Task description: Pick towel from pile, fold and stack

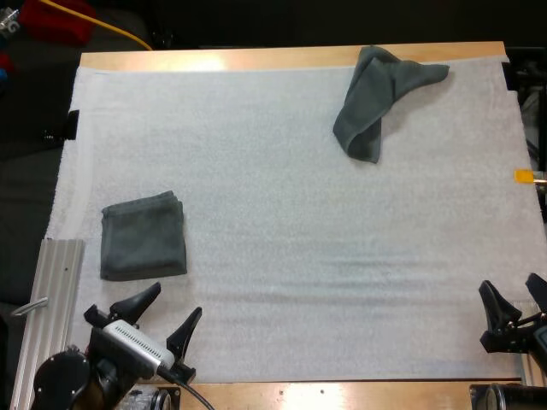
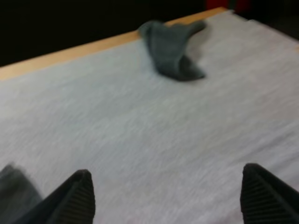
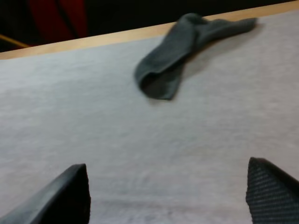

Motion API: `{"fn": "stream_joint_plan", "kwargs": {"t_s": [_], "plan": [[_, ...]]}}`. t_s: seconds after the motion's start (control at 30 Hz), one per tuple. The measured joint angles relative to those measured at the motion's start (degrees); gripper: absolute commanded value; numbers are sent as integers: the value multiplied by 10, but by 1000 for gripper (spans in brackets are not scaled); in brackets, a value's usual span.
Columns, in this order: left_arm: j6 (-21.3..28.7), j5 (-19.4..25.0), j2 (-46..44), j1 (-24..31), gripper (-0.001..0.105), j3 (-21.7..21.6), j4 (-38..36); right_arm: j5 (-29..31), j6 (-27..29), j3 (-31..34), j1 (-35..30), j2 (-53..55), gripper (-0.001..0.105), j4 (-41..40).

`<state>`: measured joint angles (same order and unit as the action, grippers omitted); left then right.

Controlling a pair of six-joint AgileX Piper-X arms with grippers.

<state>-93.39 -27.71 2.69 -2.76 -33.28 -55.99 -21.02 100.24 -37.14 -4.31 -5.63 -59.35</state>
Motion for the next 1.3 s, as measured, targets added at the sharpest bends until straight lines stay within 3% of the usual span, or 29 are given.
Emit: {"fn": "stream_joint_plan", "kwargs": {"t_s": [0.17,0.27,0.53,0.93,1.3], "plan": [[0,-8,43,-37,63,-40,10,-79,0,-22,0,-30,68,0],[-1,-9,58,-49,63,-56,13,-96,0,-30,0,-38,68,0],[0,-10,89,-51,63,-76,34,-96,-9,-35,0,-75,68,6],[0,-11,130,-51,63,-76,76,-94,-108,-39,0,-232,68,151],[0,-11,136,-51,63,-76,82,-57,-153,-129,10,-411,68,196]]}}
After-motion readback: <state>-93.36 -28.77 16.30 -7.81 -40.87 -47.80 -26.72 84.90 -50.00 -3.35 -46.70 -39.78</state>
